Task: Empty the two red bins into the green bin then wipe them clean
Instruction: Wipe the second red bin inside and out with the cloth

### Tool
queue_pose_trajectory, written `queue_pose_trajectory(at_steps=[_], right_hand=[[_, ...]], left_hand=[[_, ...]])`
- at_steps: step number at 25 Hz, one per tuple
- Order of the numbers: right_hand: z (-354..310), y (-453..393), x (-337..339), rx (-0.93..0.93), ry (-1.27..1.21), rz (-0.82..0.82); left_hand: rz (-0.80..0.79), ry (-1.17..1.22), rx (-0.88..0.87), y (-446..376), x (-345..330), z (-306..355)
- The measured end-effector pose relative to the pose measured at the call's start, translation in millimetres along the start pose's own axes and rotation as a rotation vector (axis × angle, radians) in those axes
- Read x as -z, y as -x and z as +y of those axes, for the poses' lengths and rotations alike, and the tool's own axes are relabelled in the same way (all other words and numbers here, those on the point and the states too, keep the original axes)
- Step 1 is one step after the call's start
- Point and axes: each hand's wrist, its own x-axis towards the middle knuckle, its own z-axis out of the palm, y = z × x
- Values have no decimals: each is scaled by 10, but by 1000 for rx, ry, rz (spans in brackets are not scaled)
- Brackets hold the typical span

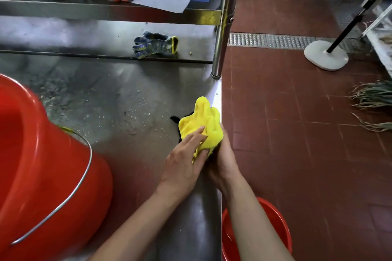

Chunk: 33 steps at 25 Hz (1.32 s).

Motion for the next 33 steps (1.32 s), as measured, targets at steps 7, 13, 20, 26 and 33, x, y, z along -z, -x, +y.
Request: queue_pose_trajectory(at_steps=[7, 13, 20, 26, 33], right_hand=[[144, 218, -90, 67, 101, 34], [112, 495, -238, 565, 574, 212], [65, 1207, -474, 856, 921, 148], [5, 1650, -735, 1007, 1083, 78], [25, 2084, -1083, 1152, 1132, 10]], left_hand=[[-183, -25, -20, 357, 221, -7], [-145, -126, -25, 633, 586, 98], [40, -321, -69, 1011, 1396, 694], [124, -376, -128, 1275, 1923, 1082], [263, -428, -26, 1700, 2396, 987]])
